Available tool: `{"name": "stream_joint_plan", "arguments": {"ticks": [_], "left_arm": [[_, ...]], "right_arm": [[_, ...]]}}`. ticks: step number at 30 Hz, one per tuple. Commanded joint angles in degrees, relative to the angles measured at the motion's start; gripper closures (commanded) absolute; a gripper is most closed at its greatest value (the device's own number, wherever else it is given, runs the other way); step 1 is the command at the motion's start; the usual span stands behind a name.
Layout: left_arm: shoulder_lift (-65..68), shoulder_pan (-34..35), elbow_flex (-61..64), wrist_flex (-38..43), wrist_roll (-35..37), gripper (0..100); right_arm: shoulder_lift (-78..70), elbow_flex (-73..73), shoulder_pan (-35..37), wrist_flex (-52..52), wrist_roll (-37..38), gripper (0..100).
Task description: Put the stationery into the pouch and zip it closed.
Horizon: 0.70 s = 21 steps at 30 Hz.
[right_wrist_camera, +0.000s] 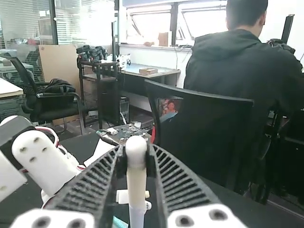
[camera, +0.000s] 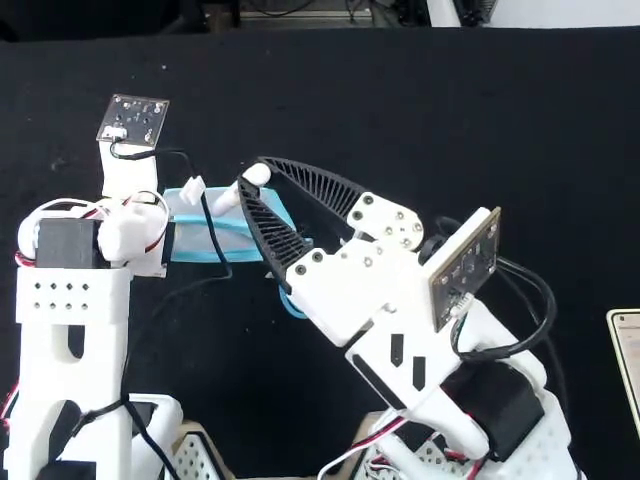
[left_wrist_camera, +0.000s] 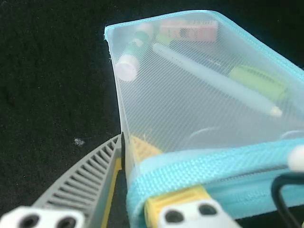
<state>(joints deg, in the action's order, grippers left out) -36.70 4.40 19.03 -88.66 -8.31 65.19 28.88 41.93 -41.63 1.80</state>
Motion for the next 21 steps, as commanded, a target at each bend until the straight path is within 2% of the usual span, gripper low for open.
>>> {"name": "stream_joint_plan", "arguments": {"ticks": [1,7,14,21], "left_arm": [[0.9,-0.4,0.9,0.4,0.5,97],[0.9,-0.4,0.9,0.4,0.5,97],[0.9,-0.3,0.9,0.4,0.5,97],[0.9,-0.2,0.9,0.4,0.5,97]], "right_arm": [[0.5,-0.7,0.5,1.6,-0.4,98.7],[0.4,-0.4,0.7,5.1,-0.4,98.7],[0.4,0.7,8.8,5.0,-0.3,98.7],[0.7,3.5,8.9,5.0,-0.3,98.7]]}}
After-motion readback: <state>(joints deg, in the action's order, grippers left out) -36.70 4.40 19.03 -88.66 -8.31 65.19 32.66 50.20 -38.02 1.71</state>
